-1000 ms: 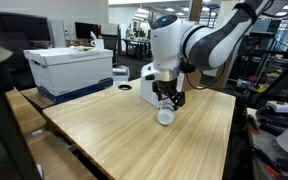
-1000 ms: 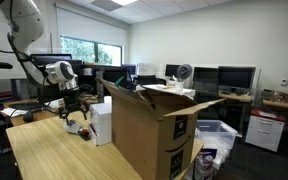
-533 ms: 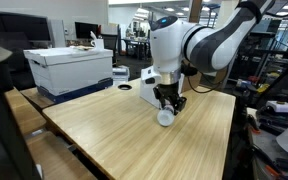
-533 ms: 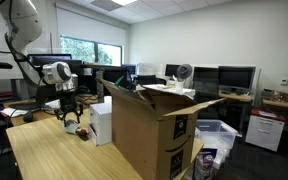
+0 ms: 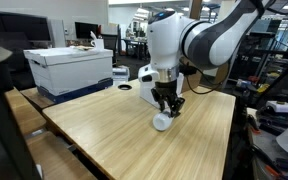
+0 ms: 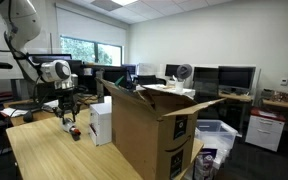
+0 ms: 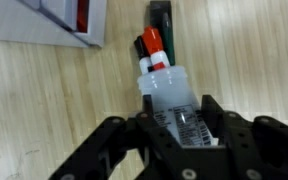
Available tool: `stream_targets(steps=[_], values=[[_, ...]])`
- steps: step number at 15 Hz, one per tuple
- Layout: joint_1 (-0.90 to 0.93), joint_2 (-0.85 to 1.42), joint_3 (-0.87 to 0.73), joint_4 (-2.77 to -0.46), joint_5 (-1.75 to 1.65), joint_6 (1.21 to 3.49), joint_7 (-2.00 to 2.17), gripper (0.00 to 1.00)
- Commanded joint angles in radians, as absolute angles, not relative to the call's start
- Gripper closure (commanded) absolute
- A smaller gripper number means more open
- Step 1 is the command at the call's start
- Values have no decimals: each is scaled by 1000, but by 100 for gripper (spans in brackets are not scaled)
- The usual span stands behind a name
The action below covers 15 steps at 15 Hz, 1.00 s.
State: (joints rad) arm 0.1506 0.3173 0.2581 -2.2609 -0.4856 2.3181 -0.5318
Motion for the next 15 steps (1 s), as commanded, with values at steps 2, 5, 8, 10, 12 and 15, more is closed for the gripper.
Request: stream_targets(steps=[2, 5, 8, 10, 12, 15], values=[[168, 341, 278, -2263, -406, 2345, -560, 78], [177, 337, 277, -2257, -393, 2342, -550, 39], [166, 329, 270, -2274, -375, 2364, -555, 29], [146, 323, 267, -2300, -343, 2406, -567, 18], [133, 318, 259, -2322, -325, 2443, -569, 6], [110, 315, 249, -2352, -299, 2483, -571, 0]])
